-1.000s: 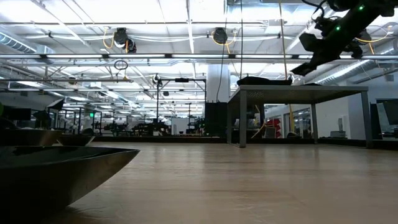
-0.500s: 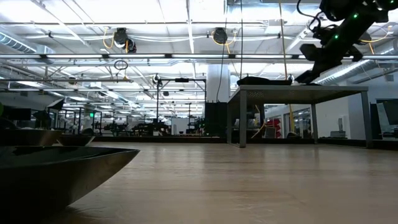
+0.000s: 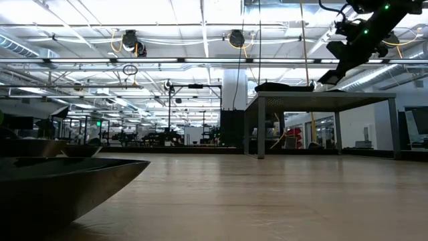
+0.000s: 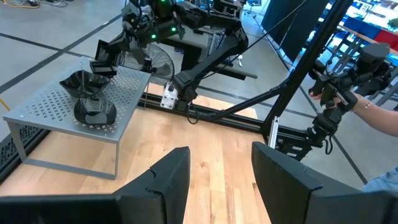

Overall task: Pick & Place Mini shaped plates
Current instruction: Stack the square plate on the square plates on the shelf

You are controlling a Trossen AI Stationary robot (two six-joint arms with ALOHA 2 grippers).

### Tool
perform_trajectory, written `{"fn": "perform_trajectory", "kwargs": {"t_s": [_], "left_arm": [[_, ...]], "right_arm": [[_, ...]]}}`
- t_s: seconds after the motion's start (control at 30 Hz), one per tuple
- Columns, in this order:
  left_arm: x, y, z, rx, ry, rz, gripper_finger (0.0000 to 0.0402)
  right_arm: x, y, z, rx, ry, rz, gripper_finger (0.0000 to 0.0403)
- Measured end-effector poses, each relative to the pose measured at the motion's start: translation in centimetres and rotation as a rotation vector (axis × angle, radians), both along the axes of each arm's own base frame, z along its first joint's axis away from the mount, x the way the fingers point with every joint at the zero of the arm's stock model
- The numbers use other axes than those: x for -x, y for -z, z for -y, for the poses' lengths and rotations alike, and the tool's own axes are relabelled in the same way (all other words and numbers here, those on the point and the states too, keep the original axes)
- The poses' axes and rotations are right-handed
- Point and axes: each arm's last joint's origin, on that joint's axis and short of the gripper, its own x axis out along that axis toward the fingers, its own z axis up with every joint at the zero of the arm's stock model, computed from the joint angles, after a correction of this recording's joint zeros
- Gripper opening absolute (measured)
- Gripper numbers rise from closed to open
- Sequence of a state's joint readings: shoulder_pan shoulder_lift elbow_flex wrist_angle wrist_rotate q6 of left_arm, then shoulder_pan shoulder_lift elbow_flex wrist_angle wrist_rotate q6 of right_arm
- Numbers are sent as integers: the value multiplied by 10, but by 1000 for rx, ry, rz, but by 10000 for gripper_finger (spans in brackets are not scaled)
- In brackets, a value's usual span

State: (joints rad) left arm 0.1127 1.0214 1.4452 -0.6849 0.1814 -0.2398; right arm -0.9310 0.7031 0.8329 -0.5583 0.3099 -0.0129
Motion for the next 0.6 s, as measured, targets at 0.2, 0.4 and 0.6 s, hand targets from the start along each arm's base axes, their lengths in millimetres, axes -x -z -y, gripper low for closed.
{"fn": "perform_trajectory", "kwargs": {"t_s": [0.2, 0.4, 0.6], "left_arm": [[0, 0, 0, 0, 0, 0, 175], [0, 0, 0, 0, 0, 0, 175], [0, 0, 0, 0, 0, 0, 175]], "right_arm": [[0, 2, 2, -32, 11, -86, 0], [0, 2, 2, -26, 20, -110, 1], [0, 1, 3, -20, 33, -80, 15]]}}
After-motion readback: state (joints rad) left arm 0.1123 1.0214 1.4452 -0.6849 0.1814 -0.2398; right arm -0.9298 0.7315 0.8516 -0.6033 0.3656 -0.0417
